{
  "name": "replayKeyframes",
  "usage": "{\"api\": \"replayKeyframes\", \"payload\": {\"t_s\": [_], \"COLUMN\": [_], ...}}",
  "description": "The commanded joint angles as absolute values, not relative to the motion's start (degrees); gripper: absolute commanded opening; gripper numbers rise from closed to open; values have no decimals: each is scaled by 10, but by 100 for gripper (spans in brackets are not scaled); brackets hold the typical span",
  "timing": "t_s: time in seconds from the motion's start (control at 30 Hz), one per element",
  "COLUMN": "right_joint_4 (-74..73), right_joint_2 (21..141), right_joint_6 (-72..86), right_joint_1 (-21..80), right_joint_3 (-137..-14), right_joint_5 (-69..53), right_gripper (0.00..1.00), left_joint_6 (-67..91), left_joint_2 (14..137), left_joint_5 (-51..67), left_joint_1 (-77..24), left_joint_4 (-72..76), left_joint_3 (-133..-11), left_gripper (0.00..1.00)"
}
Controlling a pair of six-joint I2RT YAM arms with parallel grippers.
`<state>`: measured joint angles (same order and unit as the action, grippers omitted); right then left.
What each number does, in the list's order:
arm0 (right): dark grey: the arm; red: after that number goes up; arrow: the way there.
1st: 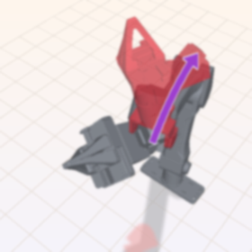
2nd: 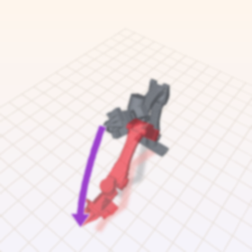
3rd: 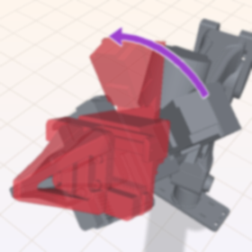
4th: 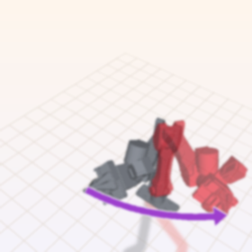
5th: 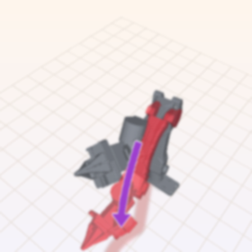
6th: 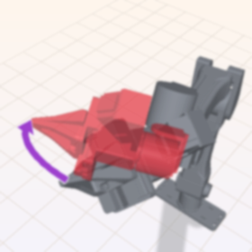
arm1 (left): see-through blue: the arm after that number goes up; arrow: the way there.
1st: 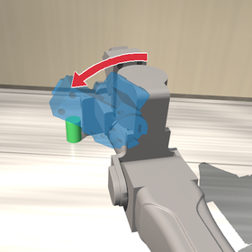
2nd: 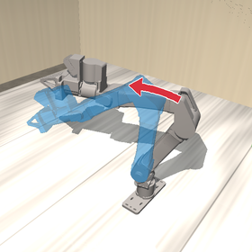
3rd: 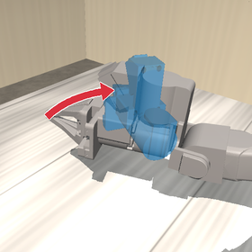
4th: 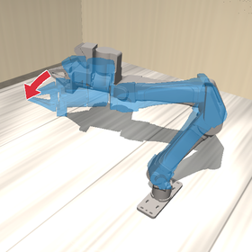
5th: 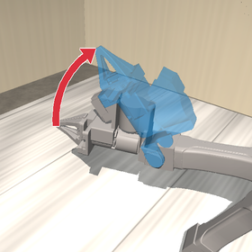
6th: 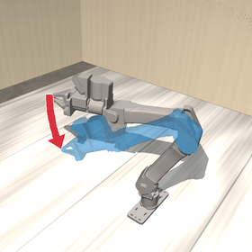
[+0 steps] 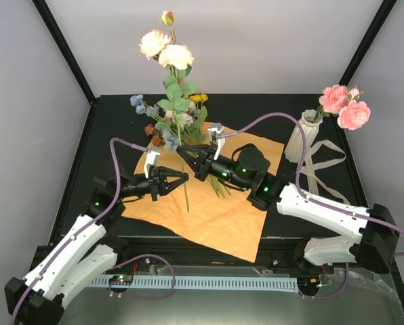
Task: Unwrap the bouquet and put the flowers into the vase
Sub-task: Pick up the fake flower from the wrapping paper, then insert the fake flower into the vase.
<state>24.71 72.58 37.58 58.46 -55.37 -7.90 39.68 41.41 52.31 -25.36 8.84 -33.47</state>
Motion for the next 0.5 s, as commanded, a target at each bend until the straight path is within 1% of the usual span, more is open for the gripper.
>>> {"api": "replayKeyframes", "payload": {"t_s": [0.0,0.13,0.3,0.37,0.47], "right_joint_4": [243,180,69,26,-6], "right_joint_2": [700,661,637,640,637], "right_joint_6": [342,311,275,265,267], "right_joint_1": [592,592,591,592,591], "right_joint_3": [-555,-550,-589,-613,-629], "right_joint_5": [-129,-131,-158,-177,-180], "right_gripper": [8,24,43,46,48], "left_joint_6": [315,259,215,205,176], "left_joint_2": [376,343,346,352,358], "left_joint_5": [478,490,538,558,574], "left_joint_1": [-253,-254,-256,-259,-266], "left_joint_4": [48,21,-14,-24,-53], "left_joint_3": [-347,-353,-364,-369,-380], "left_gripper": [2,2,1,2,2]}}
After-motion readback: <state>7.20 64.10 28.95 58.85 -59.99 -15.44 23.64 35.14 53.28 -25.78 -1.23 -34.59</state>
